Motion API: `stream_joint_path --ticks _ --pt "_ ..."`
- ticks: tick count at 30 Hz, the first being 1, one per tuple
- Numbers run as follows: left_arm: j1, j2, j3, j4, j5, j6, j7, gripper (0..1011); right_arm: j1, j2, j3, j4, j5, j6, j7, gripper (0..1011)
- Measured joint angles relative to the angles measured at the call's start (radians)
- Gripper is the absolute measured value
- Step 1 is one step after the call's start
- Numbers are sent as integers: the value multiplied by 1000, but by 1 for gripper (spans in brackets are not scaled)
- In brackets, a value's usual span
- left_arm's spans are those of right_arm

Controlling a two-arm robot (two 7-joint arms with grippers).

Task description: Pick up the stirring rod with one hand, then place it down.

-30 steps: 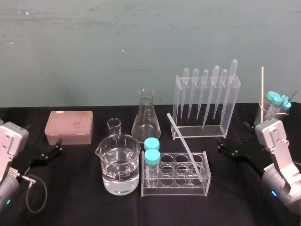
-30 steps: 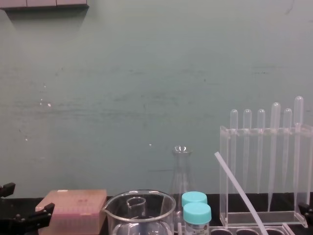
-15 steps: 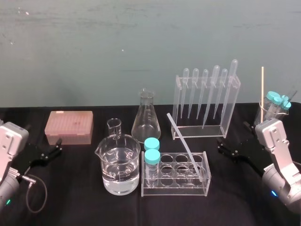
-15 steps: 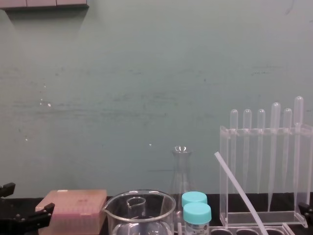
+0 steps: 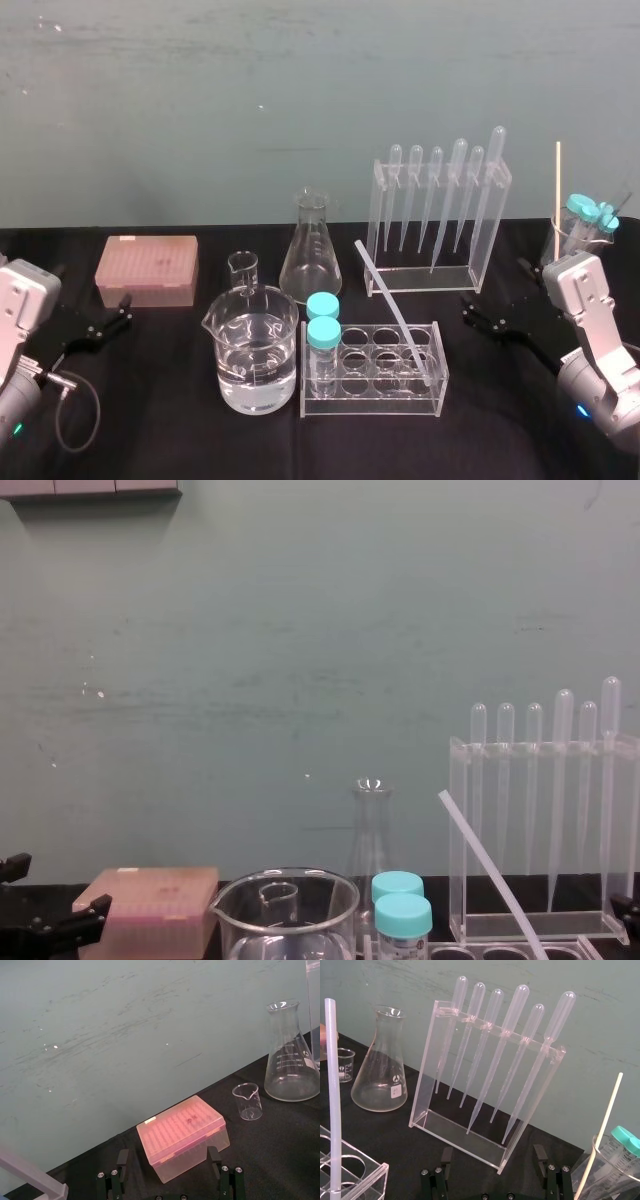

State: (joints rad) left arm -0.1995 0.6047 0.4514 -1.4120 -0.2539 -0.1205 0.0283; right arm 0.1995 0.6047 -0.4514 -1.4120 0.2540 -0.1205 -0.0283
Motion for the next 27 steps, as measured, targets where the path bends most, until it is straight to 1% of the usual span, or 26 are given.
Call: stream_joint_path --ticks 27 --pt "0 0 0 0 0 0 0 1000 0 0 0 0 0 0 0 1000"
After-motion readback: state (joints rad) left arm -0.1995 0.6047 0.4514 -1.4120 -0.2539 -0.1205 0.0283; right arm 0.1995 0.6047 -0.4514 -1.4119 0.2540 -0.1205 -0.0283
